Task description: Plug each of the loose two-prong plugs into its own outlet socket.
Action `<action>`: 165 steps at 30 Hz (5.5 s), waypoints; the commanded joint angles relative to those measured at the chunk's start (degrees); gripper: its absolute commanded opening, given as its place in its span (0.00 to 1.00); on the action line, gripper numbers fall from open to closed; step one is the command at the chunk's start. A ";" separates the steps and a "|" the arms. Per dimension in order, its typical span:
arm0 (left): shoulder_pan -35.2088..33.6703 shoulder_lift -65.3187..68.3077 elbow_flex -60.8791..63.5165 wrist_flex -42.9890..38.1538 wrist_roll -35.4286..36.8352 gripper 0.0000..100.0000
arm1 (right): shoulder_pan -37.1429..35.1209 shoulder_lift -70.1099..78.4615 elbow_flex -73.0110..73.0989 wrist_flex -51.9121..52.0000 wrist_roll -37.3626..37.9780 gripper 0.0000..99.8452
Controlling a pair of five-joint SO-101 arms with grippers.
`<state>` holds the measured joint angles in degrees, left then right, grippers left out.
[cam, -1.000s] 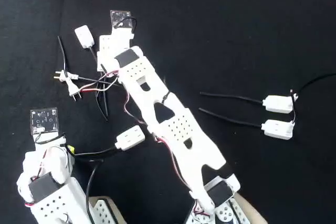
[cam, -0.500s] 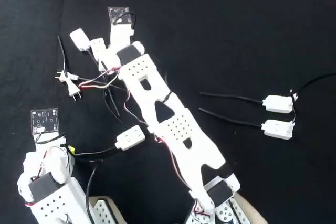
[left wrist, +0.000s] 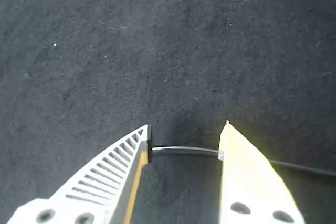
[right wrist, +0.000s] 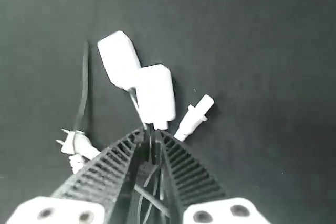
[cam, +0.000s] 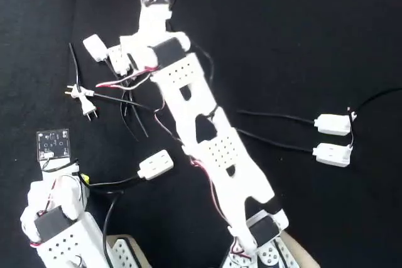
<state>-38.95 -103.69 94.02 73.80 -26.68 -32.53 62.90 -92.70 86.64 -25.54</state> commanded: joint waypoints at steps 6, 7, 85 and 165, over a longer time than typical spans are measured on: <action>0.04 -0.53 -0.40 -0.79 -0.35 0.22 | 3.52 -10.42 -2.59 14.24 6.24 0.01; 0.04 -0.53 -0.40 -0.79 -0.35 0.22 | 3.52 -9.27 -1.98 14.15 6.24 0.01; 0.04 -0.53 -0.40 0.09 -0.44 0.22 | 0.18 14.73 -2.77 -6.59 0.88 0.30; 0.04 -0.53 -0.40 0.00 -0.44 0.22 | 5.80 -69.14 90.24 10.73 75.96 0.01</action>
<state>-38.95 -103.69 94.02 73.89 -26.68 -25.76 1.27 -14.73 98.59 42.86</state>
